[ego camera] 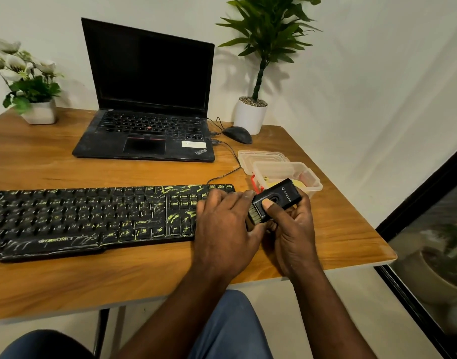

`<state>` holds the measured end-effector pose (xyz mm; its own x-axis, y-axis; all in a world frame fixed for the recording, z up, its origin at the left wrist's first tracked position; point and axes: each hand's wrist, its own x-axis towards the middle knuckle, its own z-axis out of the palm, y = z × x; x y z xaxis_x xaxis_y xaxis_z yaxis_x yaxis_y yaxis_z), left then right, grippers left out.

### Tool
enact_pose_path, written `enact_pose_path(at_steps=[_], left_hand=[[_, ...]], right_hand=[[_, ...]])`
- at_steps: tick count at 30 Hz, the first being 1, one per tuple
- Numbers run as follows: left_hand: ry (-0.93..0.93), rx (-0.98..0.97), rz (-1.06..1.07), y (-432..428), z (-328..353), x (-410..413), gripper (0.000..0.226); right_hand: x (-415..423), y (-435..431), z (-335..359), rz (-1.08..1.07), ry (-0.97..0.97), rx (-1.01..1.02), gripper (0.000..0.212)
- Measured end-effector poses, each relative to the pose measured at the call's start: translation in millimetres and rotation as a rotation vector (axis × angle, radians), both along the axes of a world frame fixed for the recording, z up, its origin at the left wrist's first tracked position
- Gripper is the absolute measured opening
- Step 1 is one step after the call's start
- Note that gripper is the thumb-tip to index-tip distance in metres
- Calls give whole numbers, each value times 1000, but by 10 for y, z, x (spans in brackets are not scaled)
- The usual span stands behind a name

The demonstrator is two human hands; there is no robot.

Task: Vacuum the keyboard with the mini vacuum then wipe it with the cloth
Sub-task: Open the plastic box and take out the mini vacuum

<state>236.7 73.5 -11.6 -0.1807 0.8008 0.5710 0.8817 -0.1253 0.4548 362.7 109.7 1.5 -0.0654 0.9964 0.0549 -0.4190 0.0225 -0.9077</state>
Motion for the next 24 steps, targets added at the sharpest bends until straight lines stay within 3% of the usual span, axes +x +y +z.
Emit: enact_pose_path(at_steps=[24], left_hand=[[-28, -32, 3, -23, 13, -3, 65]], right_hand=[[-11, -33, 24, 56, 52, -11, 62]])
